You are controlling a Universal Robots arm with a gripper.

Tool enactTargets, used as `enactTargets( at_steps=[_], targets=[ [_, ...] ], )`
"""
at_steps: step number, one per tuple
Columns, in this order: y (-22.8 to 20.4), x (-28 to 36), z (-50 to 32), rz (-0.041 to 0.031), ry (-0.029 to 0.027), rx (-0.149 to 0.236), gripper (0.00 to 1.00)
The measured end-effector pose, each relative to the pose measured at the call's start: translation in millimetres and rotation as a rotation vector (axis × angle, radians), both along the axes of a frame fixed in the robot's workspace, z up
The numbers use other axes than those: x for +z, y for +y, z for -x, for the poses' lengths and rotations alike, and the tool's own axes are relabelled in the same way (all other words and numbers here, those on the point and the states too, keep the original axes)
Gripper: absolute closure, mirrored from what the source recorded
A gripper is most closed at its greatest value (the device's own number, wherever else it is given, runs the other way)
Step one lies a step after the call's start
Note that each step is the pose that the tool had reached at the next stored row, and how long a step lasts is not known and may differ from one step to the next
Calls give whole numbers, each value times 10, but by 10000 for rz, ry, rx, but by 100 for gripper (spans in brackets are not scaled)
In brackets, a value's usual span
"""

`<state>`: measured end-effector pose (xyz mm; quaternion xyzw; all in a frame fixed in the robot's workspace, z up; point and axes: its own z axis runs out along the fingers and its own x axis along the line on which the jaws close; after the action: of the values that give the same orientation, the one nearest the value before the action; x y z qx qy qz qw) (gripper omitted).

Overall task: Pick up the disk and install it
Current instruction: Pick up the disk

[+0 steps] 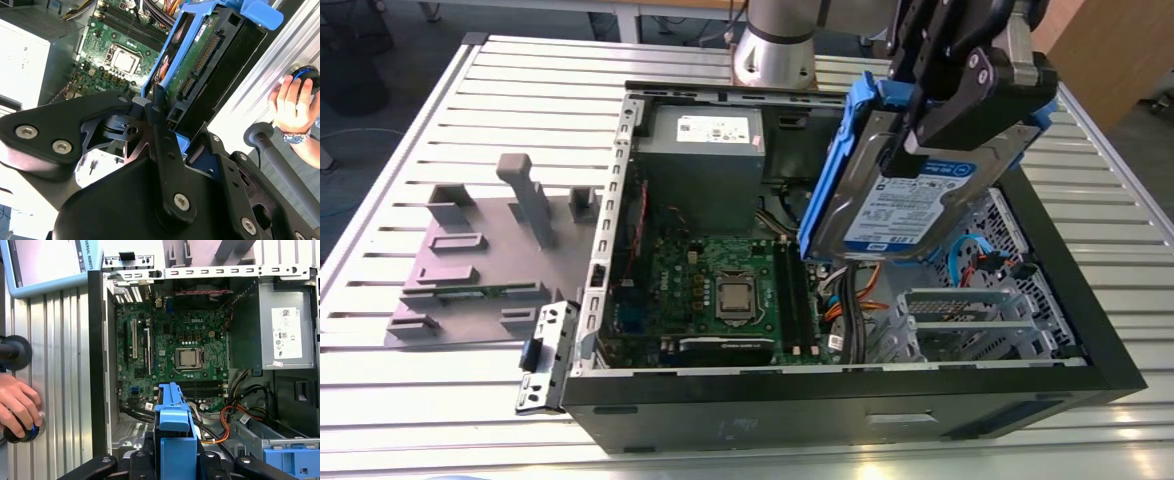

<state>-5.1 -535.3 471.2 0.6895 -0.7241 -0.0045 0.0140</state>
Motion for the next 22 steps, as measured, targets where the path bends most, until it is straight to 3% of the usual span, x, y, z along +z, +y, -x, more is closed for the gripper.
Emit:
enactTargets(
  at_steps=[1,12,22],
  targets=[
    [-37,-4,0,0,0,0,64],
    [-63,-6,-1,1,0,1,64],
    [-148,-24,-87,-7,6,-46,64]
  ],
)
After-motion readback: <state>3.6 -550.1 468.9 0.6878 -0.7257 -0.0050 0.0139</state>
